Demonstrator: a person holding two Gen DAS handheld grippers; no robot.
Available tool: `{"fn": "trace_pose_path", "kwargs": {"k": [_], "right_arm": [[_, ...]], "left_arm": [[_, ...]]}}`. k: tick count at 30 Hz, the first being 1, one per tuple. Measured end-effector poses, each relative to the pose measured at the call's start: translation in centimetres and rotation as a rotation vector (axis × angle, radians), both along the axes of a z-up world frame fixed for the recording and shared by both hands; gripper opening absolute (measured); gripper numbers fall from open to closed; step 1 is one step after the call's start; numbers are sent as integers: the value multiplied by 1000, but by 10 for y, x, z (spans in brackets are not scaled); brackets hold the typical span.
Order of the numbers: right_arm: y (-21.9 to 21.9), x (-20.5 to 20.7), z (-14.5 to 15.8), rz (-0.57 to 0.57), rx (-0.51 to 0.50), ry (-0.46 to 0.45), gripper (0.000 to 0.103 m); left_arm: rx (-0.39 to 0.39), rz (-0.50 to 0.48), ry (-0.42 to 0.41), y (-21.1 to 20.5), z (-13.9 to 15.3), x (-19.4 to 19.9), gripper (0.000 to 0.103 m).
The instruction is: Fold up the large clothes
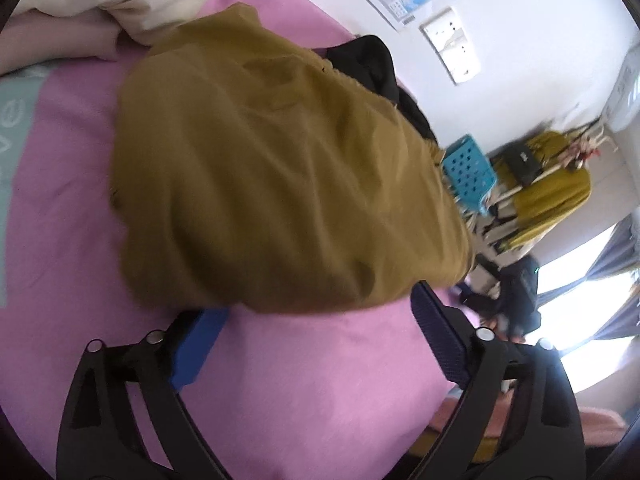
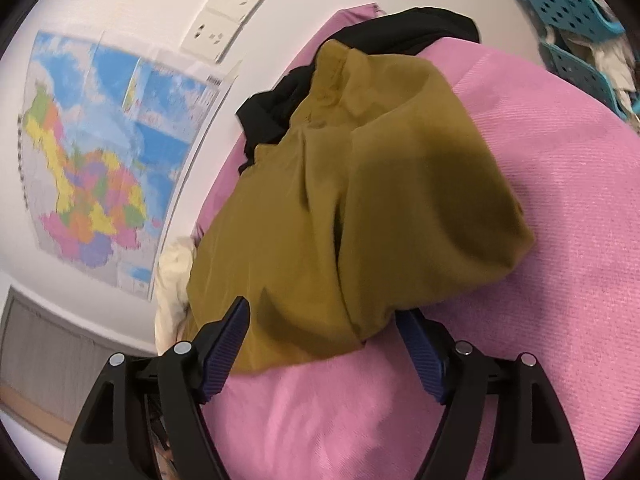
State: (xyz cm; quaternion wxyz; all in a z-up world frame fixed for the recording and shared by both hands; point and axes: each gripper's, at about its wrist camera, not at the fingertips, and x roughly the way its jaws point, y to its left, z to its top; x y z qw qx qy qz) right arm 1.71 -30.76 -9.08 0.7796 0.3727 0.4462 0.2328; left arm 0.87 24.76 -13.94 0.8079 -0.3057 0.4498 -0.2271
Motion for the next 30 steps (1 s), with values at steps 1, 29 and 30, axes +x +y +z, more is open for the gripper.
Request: {"fn": "trace_pose_path", "kwargs": {"k": [1, 29, 30], "right_arm": [[-1, 0, 0, -15, 0, 10, 73], [38, 25, 4, -44, 14, 38, 94], [40, 27, 4, -39, 21, 18, 93]], "left_arm": [[-12, 5, 5, 1, 1, 2, 94], [-58, 121, 35, 2, 8, 29, 87], [-60, 112, 45, 0, 3, 34, 87]]}}
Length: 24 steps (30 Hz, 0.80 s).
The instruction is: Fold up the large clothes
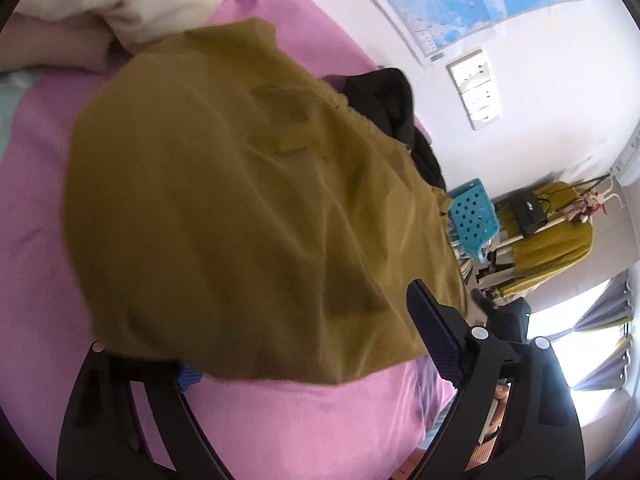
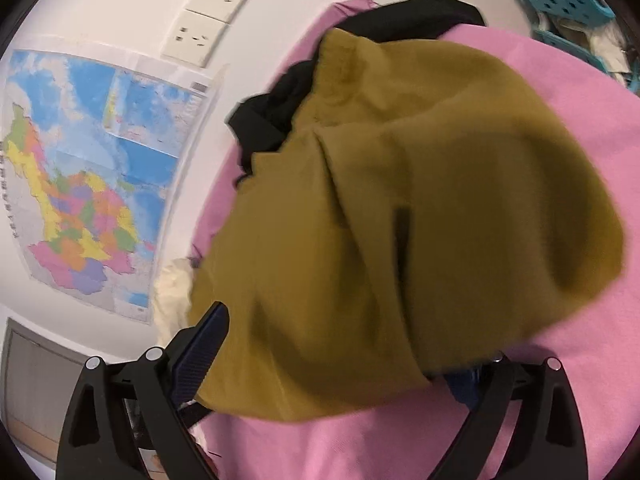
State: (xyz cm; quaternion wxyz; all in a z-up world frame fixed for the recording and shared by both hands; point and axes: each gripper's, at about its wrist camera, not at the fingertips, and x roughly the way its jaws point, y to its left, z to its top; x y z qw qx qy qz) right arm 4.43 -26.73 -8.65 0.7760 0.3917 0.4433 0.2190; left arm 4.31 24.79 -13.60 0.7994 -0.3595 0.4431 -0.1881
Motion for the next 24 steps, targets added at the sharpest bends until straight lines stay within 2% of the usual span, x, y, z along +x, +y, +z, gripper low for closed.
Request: {"fn": "trace_pose_path", "kwargs": {"k": [4, 9, 11, 14, 17, 18, 19, 20, 21, 23, 24], "right_arm": [[2, 1, 3, -41, -5, -57, 91], [4, 7, 2, -122, 17, -44, 93], [10, 10, 3, -135, -12, -44, 98], [19, 11, 5, -171, -65, -38, 98], [22, 10, 5, -176, -82, -53, 98], [25, 10, 5, -156, -113, -62, 94], [26, 10, 6, -143, -153, -67, 75], [25, 9, 6, -138, -168, -77, 63], [22, 10, 5, -125, -155, -84, 55], [14, 11, -2, -122, -87, -76, 55], [13, 13, -4, -113, -68, -77, 60]], "left_arm": [[7, 13, -4, -3, -2, 9, 87], [32, 49, -1, -8, -1, 19, 88], [77, 55, 2, -14, 1, 19, 86], [192, 61, 6, -26, 7, 17, 80], [229, 75, 10, -29, 9, 17, 79], [237, 76, 13, -29, 9, 18, 79], [247, 77, 13, -30, 10, 18, 79], [256, 77, 12, -31, 10, 18, 79], [268, 77, 12, -32, 10, 18, 79], [282, 78, 12, -32, 10, 19, 79], [288, 77, 11, -32, 10, 19, 79]]}}
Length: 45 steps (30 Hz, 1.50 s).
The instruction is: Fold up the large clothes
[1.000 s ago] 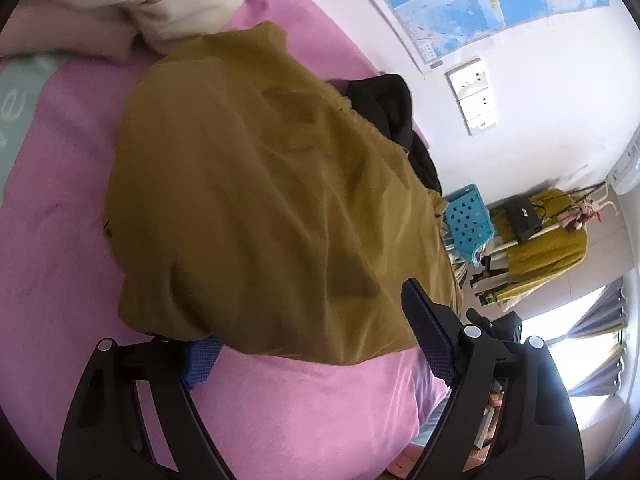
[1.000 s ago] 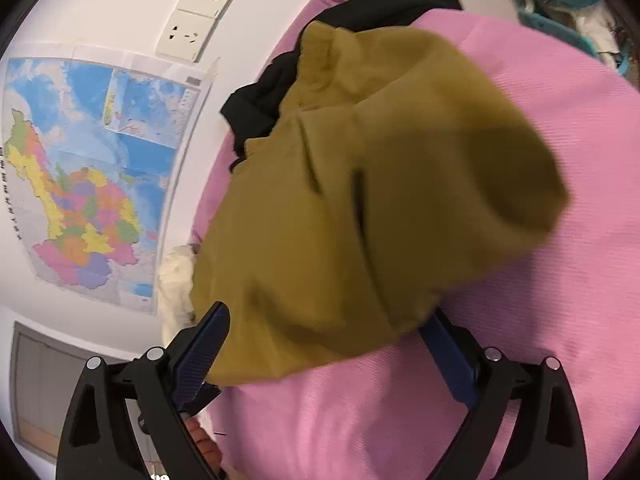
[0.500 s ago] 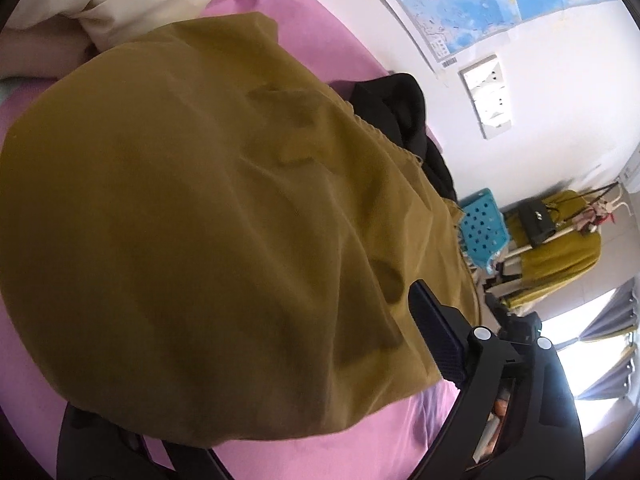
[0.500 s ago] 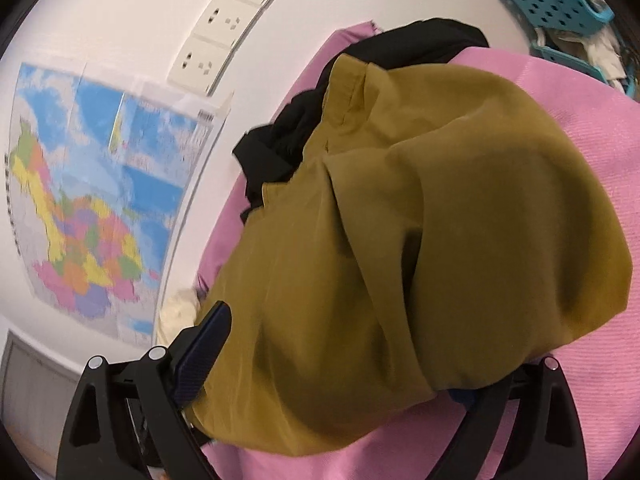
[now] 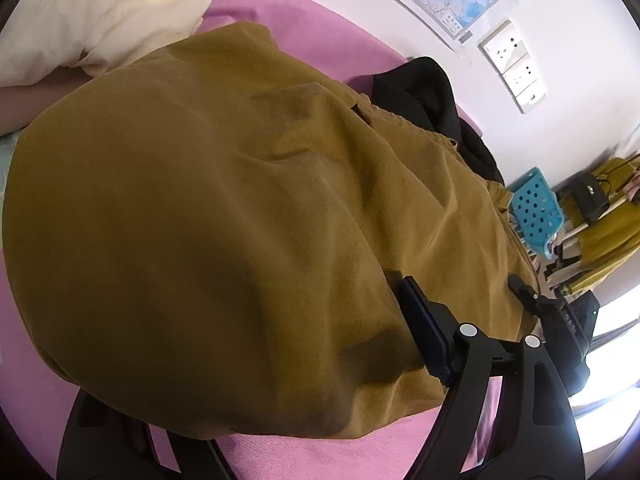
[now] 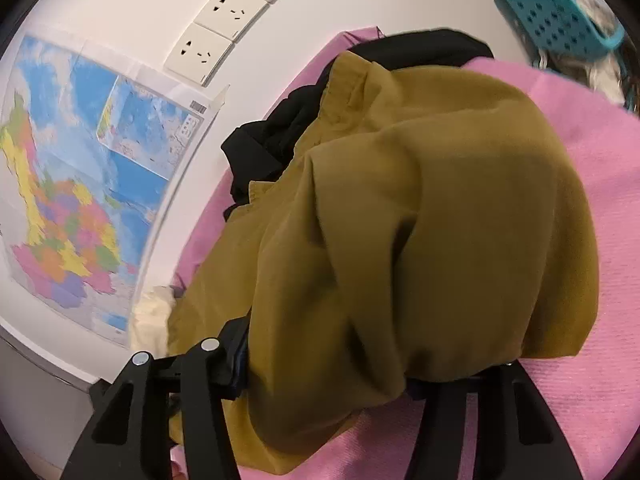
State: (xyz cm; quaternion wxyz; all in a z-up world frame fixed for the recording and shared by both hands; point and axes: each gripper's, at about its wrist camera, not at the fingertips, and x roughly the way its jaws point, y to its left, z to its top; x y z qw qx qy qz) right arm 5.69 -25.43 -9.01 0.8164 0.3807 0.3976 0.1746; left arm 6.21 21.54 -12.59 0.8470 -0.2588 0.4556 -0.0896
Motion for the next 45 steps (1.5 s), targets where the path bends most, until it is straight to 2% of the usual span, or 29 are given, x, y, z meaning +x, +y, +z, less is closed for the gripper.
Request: {"fn": "trace_pose_path", "kwargs": {"k": [1, 2, 3, 4, 6, 7, 12, 14, 15, 16, 17, 19, 20, 23, 26, 28, 29, 30, 32, 35, 36, 37, 39, 45], "right_arm": [[0, 0, -1, 4, 14, -1, 66], [-1, 1, -2, -2, 37, 0, 68], [1, 2, 0, -1, 48, -7, 76], [5, 4, 3, 14, 41, -20, 87], [15, 8, 7, 22, 12, -31, 97], [19, 10, 8, 19, -6, -33, 98], [24, 11, 9, 12, -45, -37, 98], [22, 11, 9, 7, -50, -33, 92], [21, 10, 8, 8, -61, -29, 84], [20, 10, 7, 3, -69, -24, 71], [15, 9, 4, -4, -73, -13, 65], [7, 8, -1, 7, -43, -10, 56], [5, 8, -3, 10, -28, -7, 55], [5, 9, -4, 12, -10, -2, 58], [7, 12, -2, 29, 5, -11, 70], [12, 16, 2, 35, 12, -11, 86], [16, 17, 3, 36, 9, -13, 90], [21, 19, 5, 32, -13, -13, 94], [28, 19, 7, 30, -60, -18, 94], [27, 16, 6, 33, -96, -23, 86], [25, 16, 6, 31, -98, -17, 79], [22, 15, 5, 29, -109, -10, 67], [16, 14, 1, 33, -102, -3, 58], [14, 14, -1, 48, -76, -10, 50]], "left_arm": [[2, -1, 0, 0, 0, 0, 79], [3, -3, 1, 0, 0, 1, 79], [1, -5, 2, 1, 0, 1, 78], [0, -9, 2, 0, 0, 1, 79], [5, -22, -4, 0, 0, 2, 82], [4, -28, -6, -2, 0, 2, 84], [8, -58, -16, -7, 0, 5, 94], [10, -59, -15, -9, 0, 6, 96], [15, -59, -17, -9, 0, 6, 96], [17, -59, -19, -9, 0, 7, 96], [17, -59, -20, -9, -1, 7, 96], [14, -59, -18, -11, 0, 7, 96], [13, -59, -17, -11, 0, 8, 96], [14, -57, -12, -11, 0, 8, 95], [15, -41, -9, -9, 0, 8, 89], [5, -25, 0, -4, 0, 7, 83], [1, -19, 5, -3, 0, 7, 81], [1, -18, 9, -2, 0, 8, 79], [6, -22, 10, -1, 0, 7, 77], [10, -23, 12, 0, 0, 7, 75], [10, -23, 14, 0, 1, 7, 75], [11, -23, 14, 0, 0, 8, 75], [13, -25, 13, 0, 1, 8, 74], [11, -29, 15, 1, 0, 7, 73]]}}
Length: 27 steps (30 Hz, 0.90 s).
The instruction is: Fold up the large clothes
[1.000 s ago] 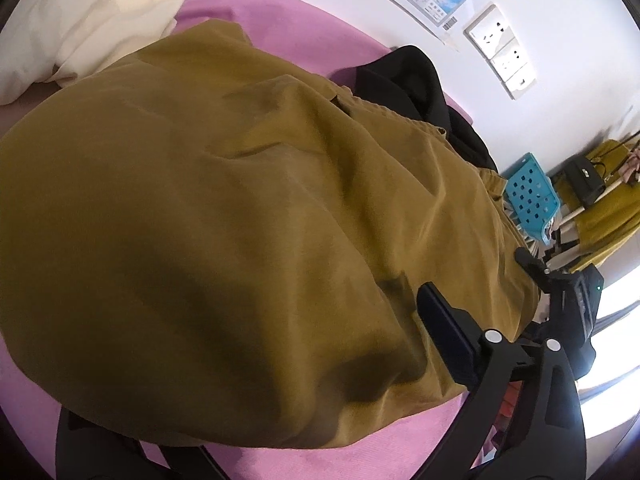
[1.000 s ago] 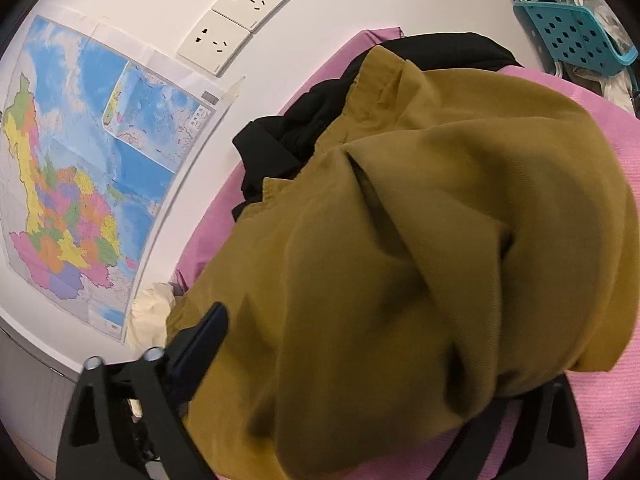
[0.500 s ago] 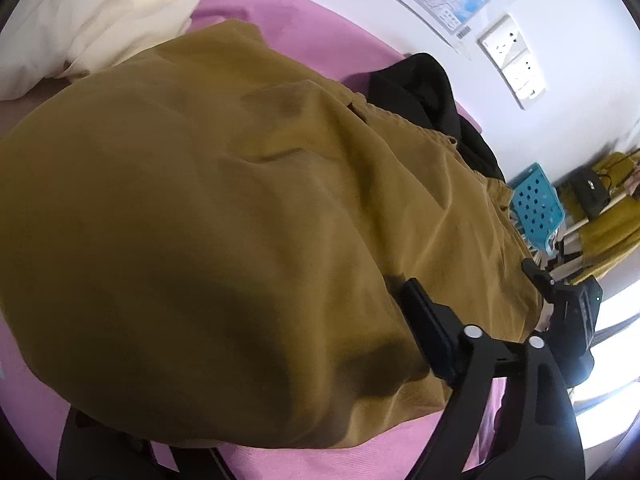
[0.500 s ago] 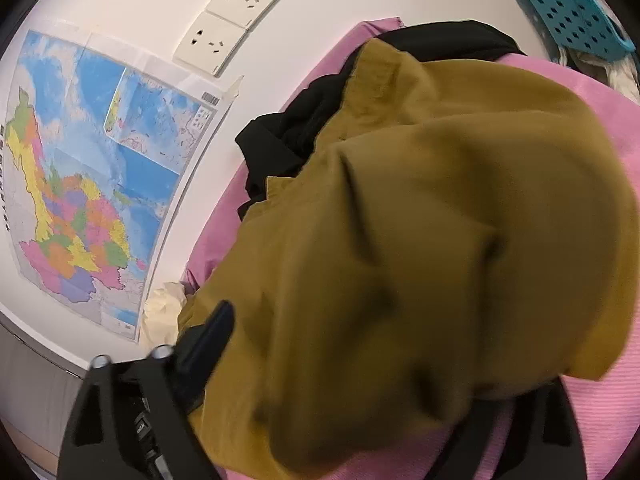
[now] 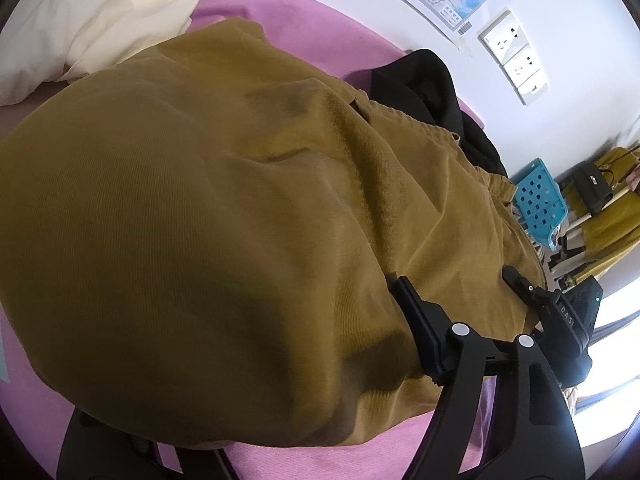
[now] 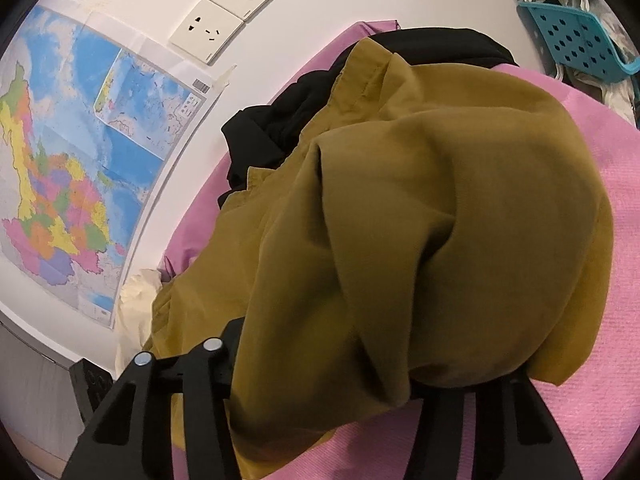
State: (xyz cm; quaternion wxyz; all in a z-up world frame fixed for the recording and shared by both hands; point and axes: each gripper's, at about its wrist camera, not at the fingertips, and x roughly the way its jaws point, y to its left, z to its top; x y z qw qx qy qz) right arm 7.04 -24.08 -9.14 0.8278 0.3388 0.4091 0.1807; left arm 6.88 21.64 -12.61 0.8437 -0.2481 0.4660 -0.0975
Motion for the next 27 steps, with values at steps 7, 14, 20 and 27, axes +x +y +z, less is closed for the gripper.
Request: {"fn": "trace_pose_path", "kwargs": {"k": [7, 14, 20, 27], "right_arm": [[-6, 3, -4, 6, 84, 7, 61], [7, 3, 3, 15, 24, -12, 69], [2, -1, 3, 43, 26, -12, 34], [10, -8, 35, 96, 14, -95, 21]], "left_arm": [[-8, -2, 3, 0, -1, 0, 74], [-5, 4, 5, -2, 0, 0, 73], [-18, -8, 5, -3, 2, 0, 63], [-24, -44, -83, -2, 31, -3, 43]]}}
